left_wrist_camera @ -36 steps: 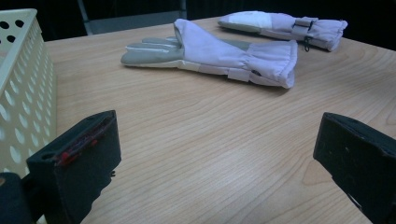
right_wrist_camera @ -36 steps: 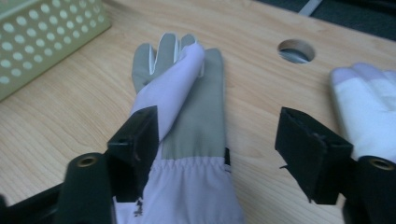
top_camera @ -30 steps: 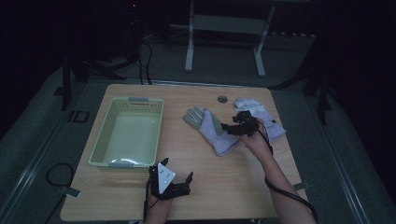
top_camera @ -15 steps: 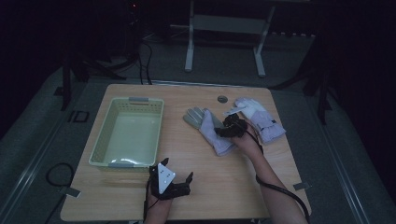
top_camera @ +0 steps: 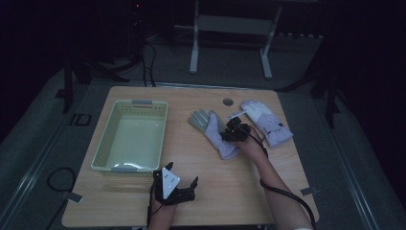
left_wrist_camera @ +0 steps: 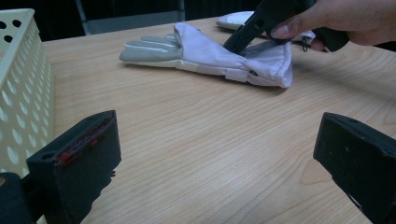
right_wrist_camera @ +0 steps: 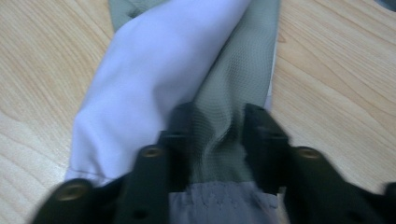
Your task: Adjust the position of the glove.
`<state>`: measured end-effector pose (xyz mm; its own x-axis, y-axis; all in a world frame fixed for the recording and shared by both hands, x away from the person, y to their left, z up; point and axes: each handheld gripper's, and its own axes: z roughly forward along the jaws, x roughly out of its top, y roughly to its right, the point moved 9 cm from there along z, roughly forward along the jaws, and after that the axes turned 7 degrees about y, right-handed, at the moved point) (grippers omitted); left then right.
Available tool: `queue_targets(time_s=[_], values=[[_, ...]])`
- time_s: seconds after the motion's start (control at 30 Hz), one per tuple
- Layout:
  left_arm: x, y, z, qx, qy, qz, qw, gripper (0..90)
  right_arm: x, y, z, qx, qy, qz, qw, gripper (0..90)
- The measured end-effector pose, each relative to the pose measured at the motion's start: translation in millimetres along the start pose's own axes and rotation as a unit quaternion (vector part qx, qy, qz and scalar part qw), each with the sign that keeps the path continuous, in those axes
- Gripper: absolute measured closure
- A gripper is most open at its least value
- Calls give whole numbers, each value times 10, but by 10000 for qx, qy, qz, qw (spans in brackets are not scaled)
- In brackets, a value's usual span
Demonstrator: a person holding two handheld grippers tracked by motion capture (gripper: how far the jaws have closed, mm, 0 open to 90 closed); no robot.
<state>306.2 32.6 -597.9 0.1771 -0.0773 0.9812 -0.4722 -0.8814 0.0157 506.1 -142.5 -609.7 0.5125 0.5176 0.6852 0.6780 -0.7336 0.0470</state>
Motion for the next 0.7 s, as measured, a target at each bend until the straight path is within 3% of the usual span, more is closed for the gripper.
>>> queue_targets(time_s=[0.07, 0.2, 0.27, 0.5, 0.57, 0.63, 0.7], values=[[-1, -2, 0, 0, -7, -6, 10000, 9, 19, -38, -28, 6, 95, 238, 9997, 840], [0, -5, -1, 6, -2, -21, 10000, 9, 95, -106, -132, 81, 417, 740, 9964, 864], [0, -5, -2, 10, -2, -19, 10000, 9, 142, -128, -203, 92, 622, 1119, 9917, 864], [1, -3, -2, 21, 11, -15, 10000, 9, 266, -215, -477, -428, 1048, 1430, 9832, 864], [1, -3, -1, 22, 10, -17, 10000, 9, 270, -226, -531, -523, 1103, 1644, 9788, 864], [0, -4, -2, 14, 2, -8, 10000, 9, 261, -237, -584, -746, 1160, 1691, 9759, 864], [2, -3, -1, 11, 12, -20, 10000, 9, 241, -257, -634, -815, 1230, 1843, 9717, 864]])
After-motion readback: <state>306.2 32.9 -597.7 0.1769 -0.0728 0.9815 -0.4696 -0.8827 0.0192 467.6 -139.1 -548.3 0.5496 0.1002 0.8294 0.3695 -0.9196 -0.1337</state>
